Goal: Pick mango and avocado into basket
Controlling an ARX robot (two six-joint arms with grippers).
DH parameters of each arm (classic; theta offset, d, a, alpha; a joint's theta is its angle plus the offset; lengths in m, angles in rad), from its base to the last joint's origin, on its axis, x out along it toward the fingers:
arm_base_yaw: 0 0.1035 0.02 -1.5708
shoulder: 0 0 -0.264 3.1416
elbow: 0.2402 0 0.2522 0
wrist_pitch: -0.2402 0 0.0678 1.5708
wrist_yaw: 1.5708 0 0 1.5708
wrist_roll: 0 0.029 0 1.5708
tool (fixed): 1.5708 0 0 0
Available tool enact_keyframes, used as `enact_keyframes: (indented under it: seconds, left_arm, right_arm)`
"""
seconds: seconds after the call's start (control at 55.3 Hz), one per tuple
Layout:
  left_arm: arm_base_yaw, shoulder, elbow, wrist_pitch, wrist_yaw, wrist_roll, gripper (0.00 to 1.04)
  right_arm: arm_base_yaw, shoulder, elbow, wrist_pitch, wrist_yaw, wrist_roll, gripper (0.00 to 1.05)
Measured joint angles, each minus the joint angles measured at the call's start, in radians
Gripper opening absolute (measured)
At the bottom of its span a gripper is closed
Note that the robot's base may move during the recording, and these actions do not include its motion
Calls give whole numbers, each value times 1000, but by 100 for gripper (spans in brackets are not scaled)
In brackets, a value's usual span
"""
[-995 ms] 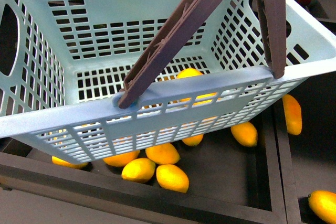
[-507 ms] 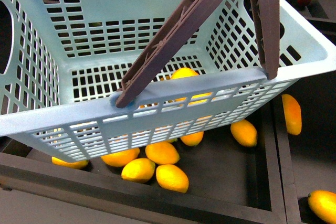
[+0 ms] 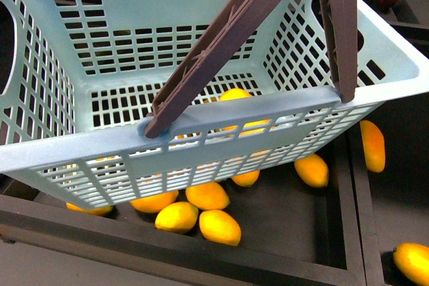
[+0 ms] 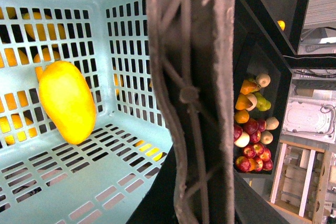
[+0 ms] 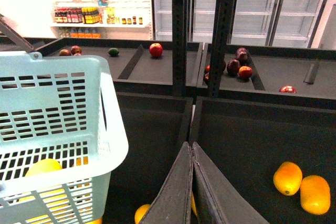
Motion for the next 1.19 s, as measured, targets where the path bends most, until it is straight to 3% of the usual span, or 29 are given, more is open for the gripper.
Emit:
enact_keyframes:
  seconds: [0.597, 0.724, 1.05, 1.194]
  left_arm:
    - [0, 0, 0, 0, 0, 0, 8]
    - [0, 0, 0, 0, 0, 0, 8]
    - [0, 1, 0, 0, 1, -1, 8]
    - [0, 1, 0, 0, -3, 0, 8]
  right_arm:
    - [0, -172, 0, -169, 0, 0, 2]
    - [0, -307, 0, -338, 0, 0, 2]
    - [0, -342, 0, -347, 0, 0, 2]
    - [0, -343, 0, -347, 0, -2, 22]
